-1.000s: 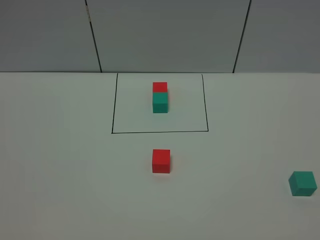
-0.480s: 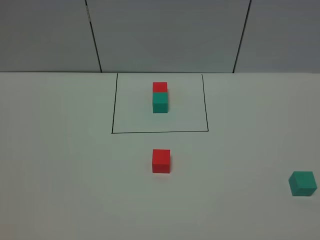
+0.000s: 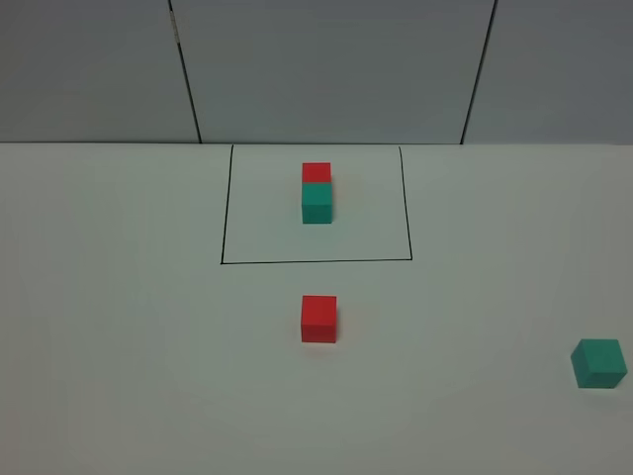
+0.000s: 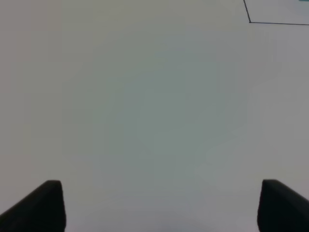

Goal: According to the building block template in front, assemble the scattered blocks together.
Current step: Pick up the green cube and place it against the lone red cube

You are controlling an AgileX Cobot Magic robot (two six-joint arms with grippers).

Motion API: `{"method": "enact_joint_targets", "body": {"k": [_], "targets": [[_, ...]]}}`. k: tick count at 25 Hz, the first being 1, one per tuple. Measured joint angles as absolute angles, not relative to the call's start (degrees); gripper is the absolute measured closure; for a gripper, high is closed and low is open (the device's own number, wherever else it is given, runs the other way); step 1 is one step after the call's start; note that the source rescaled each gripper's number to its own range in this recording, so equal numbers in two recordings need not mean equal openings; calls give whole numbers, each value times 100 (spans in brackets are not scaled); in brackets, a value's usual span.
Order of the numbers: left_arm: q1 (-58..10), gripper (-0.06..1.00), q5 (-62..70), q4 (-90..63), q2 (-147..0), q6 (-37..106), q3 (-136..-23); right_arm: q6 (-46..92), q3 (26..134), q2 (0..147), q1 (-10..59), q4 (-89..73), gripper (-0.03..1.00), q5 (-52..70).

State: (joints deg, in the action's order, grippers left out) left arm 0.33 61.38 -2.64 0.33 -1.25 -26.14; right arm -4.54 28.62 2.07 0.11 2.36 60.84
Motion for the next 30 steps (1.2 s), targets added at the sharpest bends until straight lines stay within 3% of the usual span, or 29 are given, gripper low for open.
{"method": "enact_joint_targets", "body": {"k": [30], "targets": [[33,6,6138,-264,28,-132,-2614,-454,2862,207,11,236,41,6084]]}}
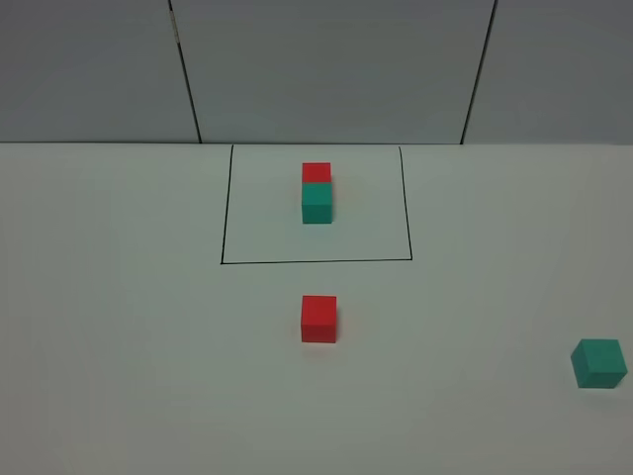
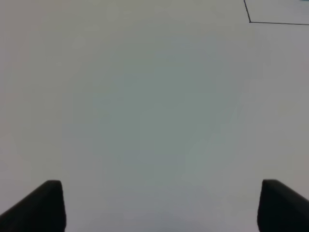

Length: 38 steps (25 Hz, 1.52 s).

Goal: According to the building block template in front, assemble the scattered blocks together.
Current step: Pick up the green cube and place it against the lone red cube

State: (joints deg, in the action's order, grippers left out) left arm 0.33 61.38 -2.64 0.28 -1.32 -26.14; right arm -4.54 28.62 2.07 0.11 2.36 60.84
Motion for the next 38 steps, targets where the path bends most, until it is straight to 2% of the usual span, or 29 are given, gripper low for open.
{"method": "enact_joint_targets", "body": {"k": [38], "targets": [[33,7,6138,-264,28,-120,-2614,-452,2862,207,11,236,41,6084]]}}
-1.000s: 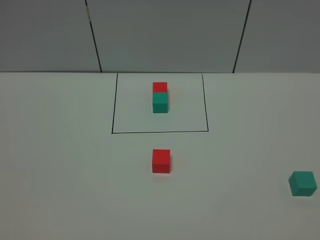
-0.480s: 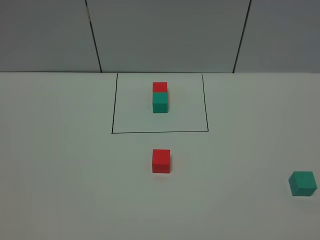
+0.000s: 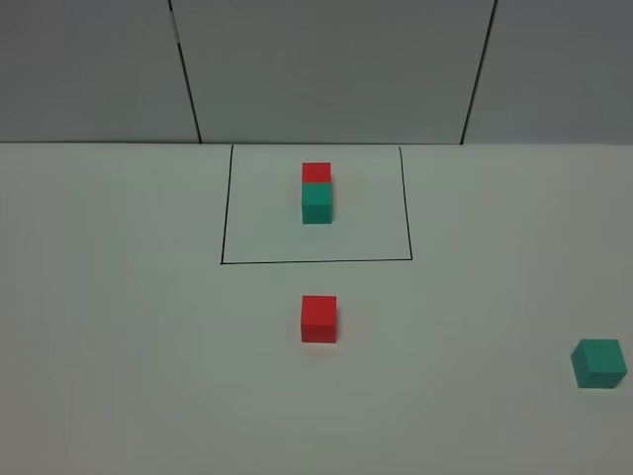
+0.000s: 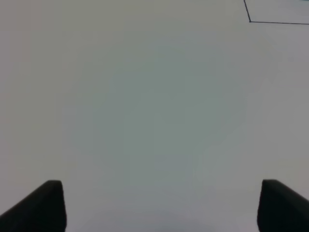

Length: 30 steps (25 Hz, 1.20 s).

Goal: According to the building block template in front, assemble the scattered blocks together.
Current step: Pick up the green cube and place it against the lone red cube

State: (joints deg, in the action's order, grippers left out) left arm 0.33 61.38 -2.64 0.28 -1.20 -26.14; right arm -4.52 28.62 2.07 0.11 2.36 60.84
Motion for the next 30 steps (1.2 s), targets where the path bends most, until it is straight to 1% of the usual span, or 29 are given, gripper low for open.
{"method": "enact_joint_targets", "body": {"k": [17,20,22,25,30], "targets": [[33,7,6138,-264,28,-120,-2614,-399,2882,301,11,261,41,6096],[33,7,6138,-264,26,-120,-2614,-148,3012,742,11,272,40,6166],[33,7,6138,-264,21,-120,-2614,146,3146,1167,11,290,37,6195],[33,7,6138,-264,21,-120,-2614,666,3423,2011,11,441,32,6203],[33,7,6138,-264,21,-120,-2614,1187,3885,3470,11,1118,30,6186]]}}
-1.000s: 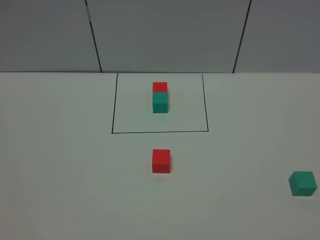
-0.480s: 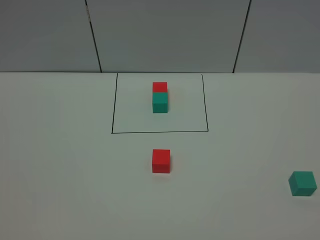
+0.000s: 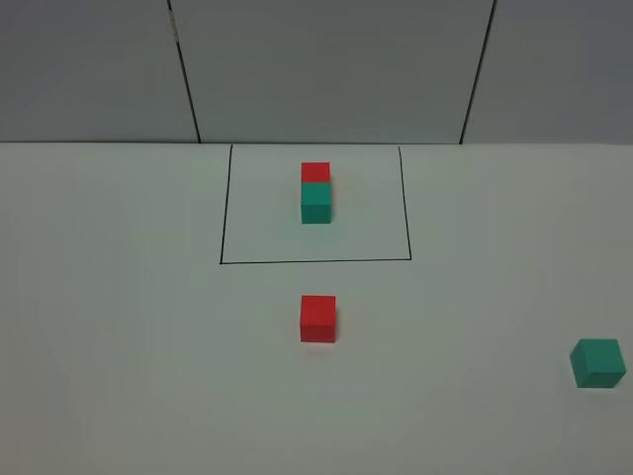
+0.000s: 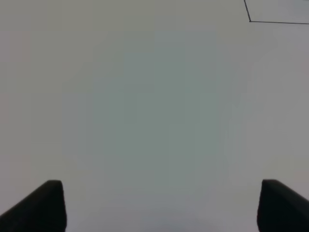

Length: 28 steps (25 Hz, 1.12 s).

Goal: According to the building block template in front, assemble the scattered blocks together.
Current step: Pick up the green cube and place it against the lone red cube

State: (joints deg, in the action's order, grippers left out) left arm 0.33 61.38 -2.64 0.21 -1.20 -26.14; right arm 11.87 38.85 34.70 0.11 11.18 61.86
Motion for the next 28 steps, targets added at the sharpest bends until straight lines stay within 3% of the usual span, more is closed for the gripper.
{"method": "enact_joint_targets", "body": {"k": [16,28], "targets": [[33,7,6138,-264,21,-131,-2614,3090,4785,7446,142,1715,31,5548],[33,7,6138,-264,21,-131,-2614,3824,4966,8323,1198,3098,31,5710]]}}
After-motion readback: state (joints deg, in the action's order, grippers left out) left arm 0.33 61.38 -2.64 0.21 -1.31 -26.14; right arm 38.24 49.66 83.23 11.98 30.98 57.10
